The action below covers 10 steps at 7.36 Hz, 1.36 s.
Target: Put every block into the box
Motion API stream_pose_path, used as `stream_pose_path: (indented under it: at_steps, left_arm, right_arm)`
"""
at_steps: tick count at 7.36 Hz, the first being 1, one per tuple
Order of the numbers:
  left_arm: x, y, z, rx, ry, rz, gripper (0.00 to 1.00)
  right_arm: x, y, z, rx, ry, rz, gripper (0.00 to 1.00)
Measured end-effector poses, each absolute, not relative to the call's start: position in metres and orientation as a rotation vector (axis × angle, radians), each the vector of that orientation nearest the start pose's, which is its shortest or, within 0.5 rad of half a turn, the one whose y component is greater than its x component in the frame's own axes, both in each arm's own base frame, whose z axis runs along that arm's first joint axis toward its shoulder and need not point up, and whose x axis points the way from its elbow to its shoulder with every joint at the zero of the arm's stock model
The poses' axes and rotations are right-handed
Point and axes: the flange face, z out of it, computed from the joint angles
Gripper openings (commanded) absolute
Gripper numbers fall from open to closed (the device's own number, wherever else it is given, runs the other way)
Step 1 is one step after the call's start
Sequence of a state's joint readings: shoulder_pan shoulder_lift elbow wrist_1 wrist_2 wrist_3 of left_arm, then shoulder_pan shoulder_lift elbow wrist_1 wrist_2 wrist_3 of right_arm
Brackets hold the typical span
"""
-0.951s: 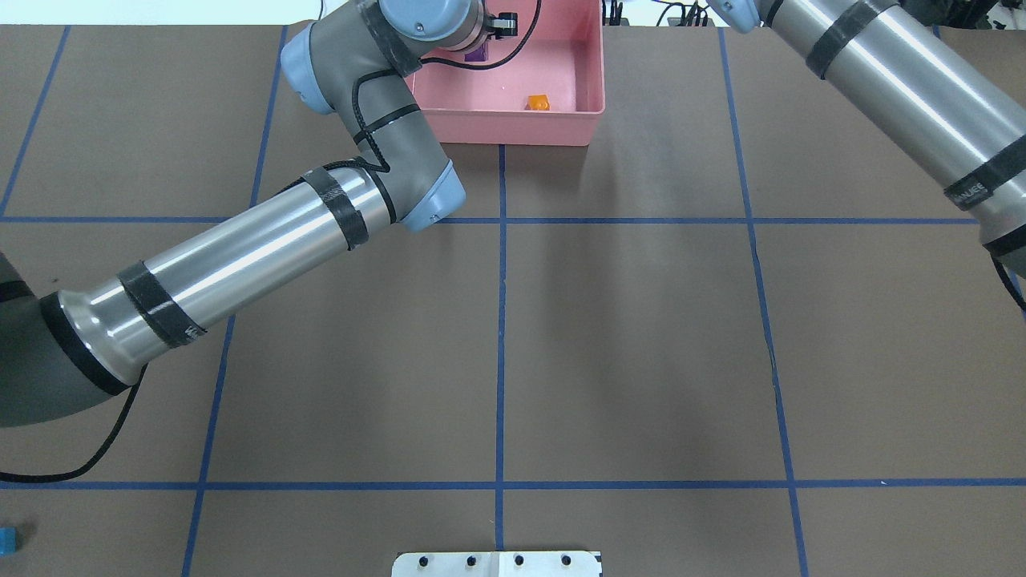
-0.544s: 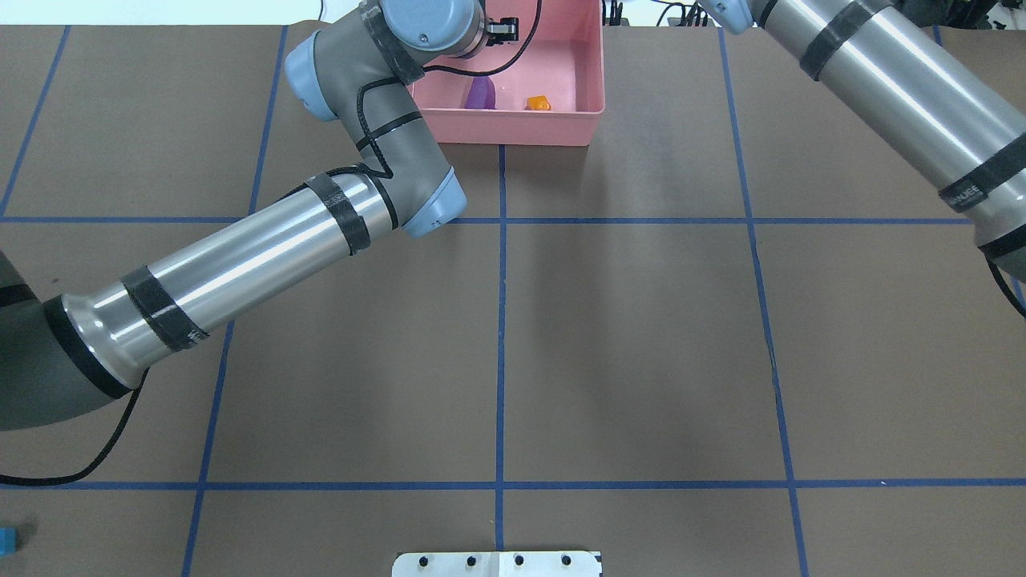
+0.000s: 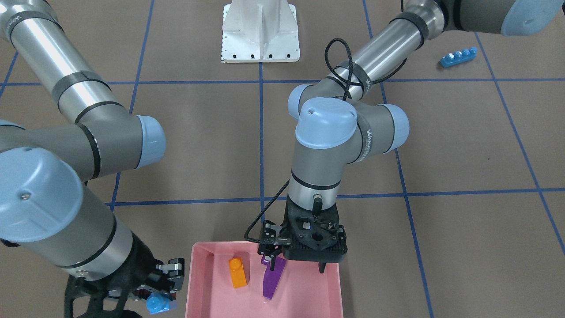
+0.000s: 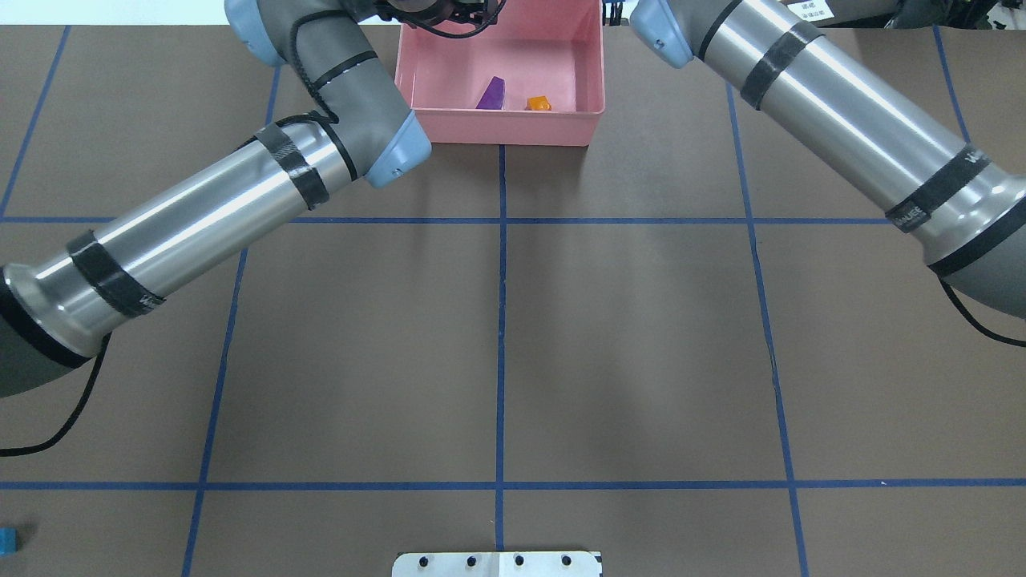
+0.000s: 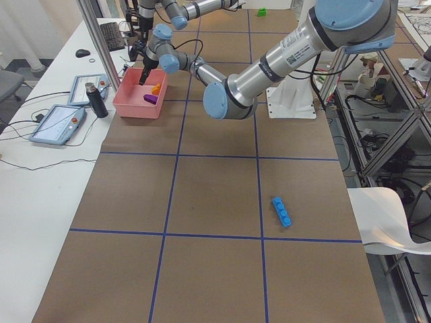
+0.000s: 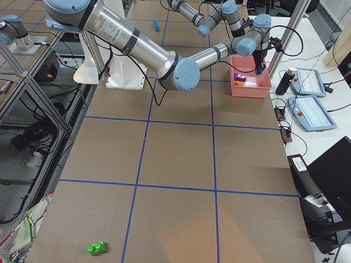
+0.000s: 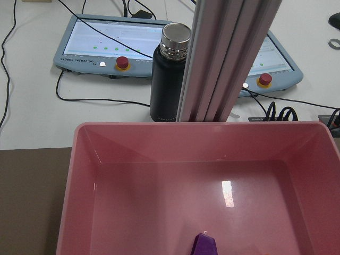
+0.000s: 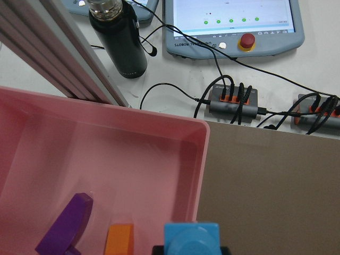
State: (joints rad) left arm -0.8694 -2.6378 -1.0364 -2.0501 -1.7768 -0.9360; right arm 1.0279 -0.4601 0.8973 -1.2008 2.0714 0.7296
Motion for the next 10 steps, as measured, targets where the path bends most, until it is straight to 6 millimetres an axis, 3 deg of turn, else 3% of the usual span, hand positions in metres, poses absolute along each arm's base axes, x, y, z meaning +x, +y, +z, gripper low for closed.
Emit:
stream_pose_path:
  at_steps: [1, 2, 4, 5, 6, 7, 10]
  left_arm:
    - [0.430, -0.713, 0.164, 0.518, 0.876, -0.068, 1.00]
    - [0.395, -0.701, 0.209, 0.488, 0.886, -0.018, 1.00]
    - [0.336, -0.658, 0.293, 0.453, 0.891, 0.078, 1.00]
    - [0.311, -0.628, 0.325, 0.441, 0.898, 0.111, 1.00]
    - [0.285, -0.591, 0.354, 0.420, 0.909, 0.138, 1.00]
    - [0.259, -0.556, 0.375, 0.392, 0.924, 0.153, 1.00]
    - [0.200, -0.470, 0.416, 0.349, 0.928, 0.196, 1.00]
  right_arm:
    - [-0.396, -0.785, 0.176, 0.383, -0.842, -0.044, 0.00]
    - [-0.420, -0.779, 0.179, 0.416, -0.836, -0.049, 0.00]
    - [-0.471, -0.760, 0.182, 0.473, -0.828, -0.042, 0.00]
    - [-0.487, -0.753, 0.183, 0.493, -0.819, -0.042, 0.19]
    - [-0.498, -0.748, 0.183, 0.508, -0.810, -0.042, 0.63]
    - [-0.504, -0.745, 0.182, 0.519, -0.802, -0.041, 0.99]
    - [-0.507, -0.744, 0.177, 0.529, -0.801, -0.039, 0.99]
